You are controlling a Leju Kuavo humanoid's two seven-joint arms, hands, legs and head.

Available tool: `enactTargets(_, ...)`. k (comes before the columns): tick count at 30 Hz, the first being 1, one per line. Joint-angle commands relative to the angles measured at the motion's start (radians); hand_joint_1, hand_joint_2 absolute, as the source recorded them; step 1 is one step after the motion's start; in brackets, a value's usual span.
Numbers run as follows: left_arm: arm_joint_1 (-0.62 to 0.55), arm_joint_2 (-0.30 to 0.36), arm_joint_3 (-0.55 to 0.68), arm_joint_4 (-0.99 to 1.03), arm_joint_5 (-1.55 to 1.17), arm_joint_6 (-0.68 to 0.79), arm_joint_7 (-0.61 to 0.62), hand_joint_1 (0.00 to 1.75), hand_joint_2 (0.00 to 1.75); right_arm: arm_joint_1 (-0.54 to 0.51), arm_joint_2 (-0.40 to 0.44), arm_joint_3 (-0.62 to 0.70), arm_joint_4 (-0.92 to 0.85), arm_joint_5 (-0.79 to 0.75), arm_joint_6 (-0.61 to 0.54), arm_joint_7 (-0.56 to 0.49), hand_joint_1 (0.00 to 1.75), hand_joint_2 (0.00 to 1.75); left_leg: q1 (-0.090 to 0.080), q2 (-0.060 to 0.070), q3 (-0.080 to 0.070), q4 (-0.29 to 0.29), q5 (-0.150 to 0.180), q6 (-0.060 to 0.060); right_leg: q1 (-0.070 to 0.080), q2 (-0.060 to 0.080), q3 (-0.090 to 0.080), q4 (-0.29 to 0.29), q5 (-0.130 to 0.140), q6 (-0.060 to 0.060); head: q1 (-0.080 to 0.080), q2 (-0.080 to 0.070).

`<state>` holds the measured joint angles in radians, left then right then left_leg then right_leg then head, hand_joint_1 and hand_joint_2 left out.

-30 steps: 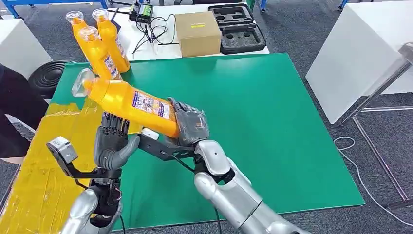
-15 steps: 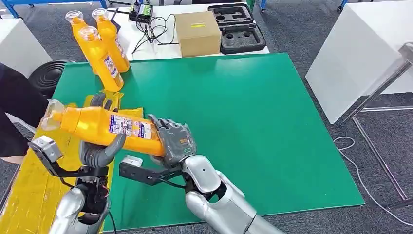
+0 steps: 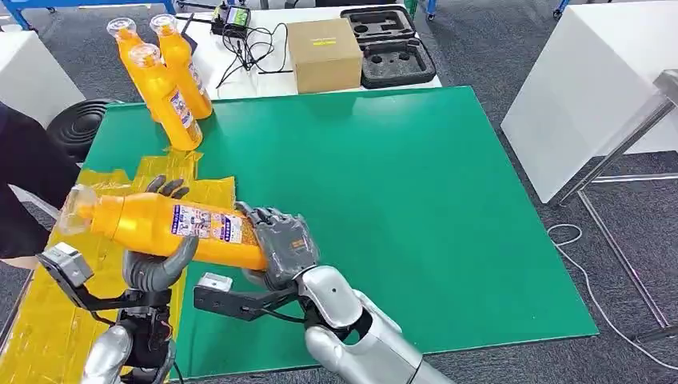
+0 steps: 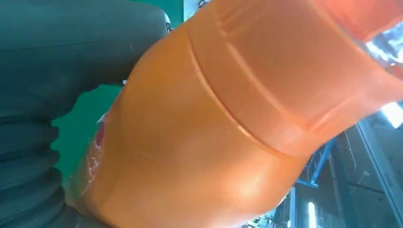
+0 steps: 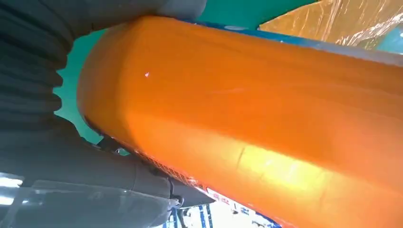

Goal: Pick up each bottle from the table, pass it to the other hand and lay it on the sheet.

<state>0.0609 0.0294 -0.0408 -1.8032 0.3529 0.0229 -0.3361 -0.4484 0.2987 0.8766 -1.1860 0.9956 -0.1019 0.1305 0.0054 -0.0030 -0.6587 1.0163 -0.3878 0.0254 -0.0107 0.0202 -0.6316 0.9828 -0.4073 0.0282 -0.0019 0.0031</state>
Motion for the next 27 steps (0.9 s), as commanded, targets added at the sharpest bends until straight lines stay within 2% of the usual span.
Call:
enactTargets(1,-0.061,0.0,0.014,0.007,-0.005,0.006,-0.005,1.75,1.75,0.034,-0.06,0.095,0.013,-0.004,0.02,-0.027,1.75,1.75,0.001,-0.003,0.004,-0.001,-0.001,-0.001,0.001,-0.005,0.006,-0.002,-0.002,-0.001,0.0,0.0)
enactTargets(2,-0.061,-0.002,0.014,0.005,-0.005,0.006,-0.005,1.75,1.75,0.035,-0.062,0.094,0.012,-0.004,0.02,-0.027,1.75,1.75,0.001,-0.004,0.008,-0.002,-0.003,-0.001,0.001,-0.006,0.009,-0.002,-0.003,-0.001,0.0,0.0)
enactTargets(3,-0.061,-0.01,0.016,0.002,-0.005,0.006,-0.005,1.75,1.75,0.036,-0.064,0.093,0.01,-0.004,0.021,-0.027,1.75,1.75,0.001,-0.003,0.004,-0.001,-0.001,-0.001,0.001,-0.004,0.005,-0.002,-0.001,-0.001,0.0,0.0)
enactTargets(6,-0.056,-0.028,0.026,-0.006,0.005,-0.005,0.005,1.75,1.75,0.039,-0.07,0.088,0.011,-0.007,0.022,-0.027,1.75,1.75,0.001,-0.005,0.009,-0.002,-0.003,-0.001,0.001,-0.007,0.01,-0.002,-0.004,-0.001,0.0,0.0)
enactTargets(7,-0.055,-0.03,0.032,-0.003,0.008,-0.011,0.007,1.75,1.75,0.042,-0.072,0.077,0.011,-0.015,0.018,-0.027,0.49,1.75,0.001,-0.004,0.006,-0.002,-0.002,-0.001,0.001,-0.006,0.008,-0.002,-0.002,-0.001,0.0,0.0)
enactTargets(8,-0.058,-0.029,0.038,0.006,0.011,-0.019,0.008,1.75,1.75,0.052,-0.076,0.046,0.007,-0.075,0.03,-0.049,0.0,1.75,0.001,-0.003,0.003,-0.001,0.0,-0.001,0.001,-0.004,0.004,-0.002,-0.001,0.0,0.0,0.0)
enactTargets(9,-0.058,-0.027,0.045,0.011,0.012,-0.02,0.007,1.75,1.75,0.055,-0.09,0.021,-0.002,-0.098,0.023,-0.052,0.0,0.0,0.001,-0.004,0.006,-0.001,-0.002,-0.001,0.001,-0.006,0.008,-0.002,-0.002,-0.001,0.0,0.0)
enactTargets(12,-0.057,-0.025,0.052,0.015,0.016,-0.026,0.004,1.75,1.75,0.051,-0.11,0.006,-0.01,-0.112,0.028,-0.067,0.0,0.0,0.0,-0.004,0.003,-0.001,0.0,0.0,0.001,-0.005,0.004,-0.002,-0.001,0.0,0.0,0.0)
enactTargets(13,-0.057,-0.025,0.052,0.015,0.016,-0.026,0.004,1.75,1.75,0.051,-0.11,0.006,-0.01,-0.112,0.028,-0.067,0.0,0.0,0.0,-0.005,0.006,-0.001,-0.001,-0.001,0.001,-0.007,0.008,-0.002,-0.003,-0.001,0.0,0.0)
enactTargets(14,-0.042,-0.035,0.075,0.004,0.006,-0.023,-0.002,1.75,1.75,0.078,-0.131,-0.05,-0.059,-0.13,-0.004,-0.053,0.0,0.0,0.0,-0.003,0.003,-0.001,0.0,0.0,0.0,-0.004,0.004,-0.001,-0.001,0.0,0.0,0.0)
enactTargets(15,-0.03,-0.044,0.091,-0.008,-0.001,-0.023,-0.004,1.75,1.75,0.097,-0.156,-0.09,-0.105,-0.146,-0.018,-0.063,0.0,0.0,0.0,-0.003,0.007,-0.001,-0.002,-0.001,0.001,-0.005,0.008,-0.002,-0.003,-0.001,0.0,0.0)
enactTargets(17,-0.014,-0.051,0.127,-0.024,-0.017,-0.019,-0.007,1.75,1.75,0.149,-0.214,-0.208,-0.237,-0.177,-0.046,-0.099,0.0,0.0,0.001,-0.005,0.005,-0.001,-0.002,0.0,0.001,-0.007,0.008,-0.002,-0.003,0.0,0.0,0.0)
enactTargets(18,-0.012,-0.044,0.141,-0.022,-0.02,-0.016,-0.007,1.75,1.75,0.179,-0.232,-0.276,-0.3,-0.184,-0.073,-0.119,0.0,0.0,0.0,-0.004,0.002,-0.001,-0.001,0.0,0.0,-0.005,0.004,-0.001,-0.001,0.0,0.0,0.0)
enactTargets(19,-0.013,-0.041,0.154,-0.016,-0.017,-0.018,-0.006,1.75,1.75,0.197,-0.249,-0.317,-0.345,-0.187,-0.043,-0.14,0.0,0.0,0.0,-0.007,0.004,0.0,-0.002,0.0,0.0,-0.008,0.007,-0.001,-0.003,0.0,0.0,0.0)
enactTargets(22,-0.002,-0.003,0.184,0.015,-0.005,-0.027,-0.013,1.75,1.75,0.29,-0.305,-0.449,-0.486,-0.182,-0.069,-0.183,0.0,0.0,-0.001,-0.008,0.006,0.0,-0.002,0.0,-0.001,-0.009,0.009,-0.001,-0.004,0.0,0.0,0.0)
enactTargets(26,-0.003,-0.006,0.19,0.022,0.001,-0.037,-0.017,1.75,1.75,0.308,-0.298,-0.459,-0.491,-0.176,-0.063,-0.201,0.0,0.0,-0.002,-0.004,0.002,-0.001,-0.001,0.0,-0.001,-0.004,0.004,-0.001,-0.001,0.0,0.0,0.0)
enactTargets(27,-0.004,-0.008,0.188,0.021,0.001,-0.037,-0.017,1.75,1.75,0.307,-0.295,-0.455,-0.488,-0.173,-0.063,-0.201,0.0,0.0,-0.001,-0.005,0.006,-0.001,-0.003,-0.001,0.0,-0.006,0.009,-0.001,-0.003,0.0,0.0,0.0)
